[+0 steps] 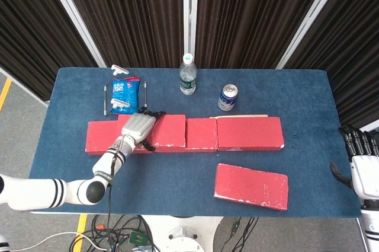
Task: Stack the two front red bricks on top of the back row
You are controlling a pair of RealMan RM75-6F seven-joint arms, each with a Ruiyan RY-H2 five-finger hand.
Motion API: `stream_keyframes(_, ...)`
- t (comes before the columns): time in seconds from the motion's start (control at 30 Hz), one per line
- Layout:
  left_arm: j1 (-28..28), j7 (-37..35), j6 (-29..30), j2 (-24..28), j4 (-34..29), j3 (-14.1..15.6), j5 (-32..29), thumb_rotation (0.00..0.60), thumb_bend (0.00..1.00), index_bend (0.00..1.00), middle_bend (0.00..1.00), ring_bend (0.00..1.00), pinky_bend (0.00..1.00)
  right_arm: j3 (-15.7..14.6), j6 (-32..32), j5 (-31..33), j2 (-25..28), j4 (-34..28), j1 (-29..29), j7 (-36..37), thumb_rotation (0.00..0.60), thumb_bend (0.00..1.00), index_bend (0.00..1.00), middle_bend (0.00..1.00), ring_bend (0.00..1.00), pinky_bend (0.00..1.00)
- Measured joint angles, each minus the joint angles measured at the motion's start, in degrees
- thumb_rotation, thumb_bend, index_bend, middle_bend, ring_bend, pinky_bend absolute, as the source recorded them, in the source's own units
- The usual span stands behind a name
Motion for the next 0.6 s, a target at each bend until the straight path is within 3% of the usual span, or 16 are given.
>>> stream_keyframes(0.6, -0.87, -0.83, -0.18, -0.06, 0.45, 0.54, -0.53, 0.600, 0.00, 0.10, 0.21, 0.18, 0.00, -0.19, -0.34, 0.19, -0.20, 0.25, 0.10, 0.01, 0.600, 0.27, 0.00, 0.00, 0.00, 0.00)
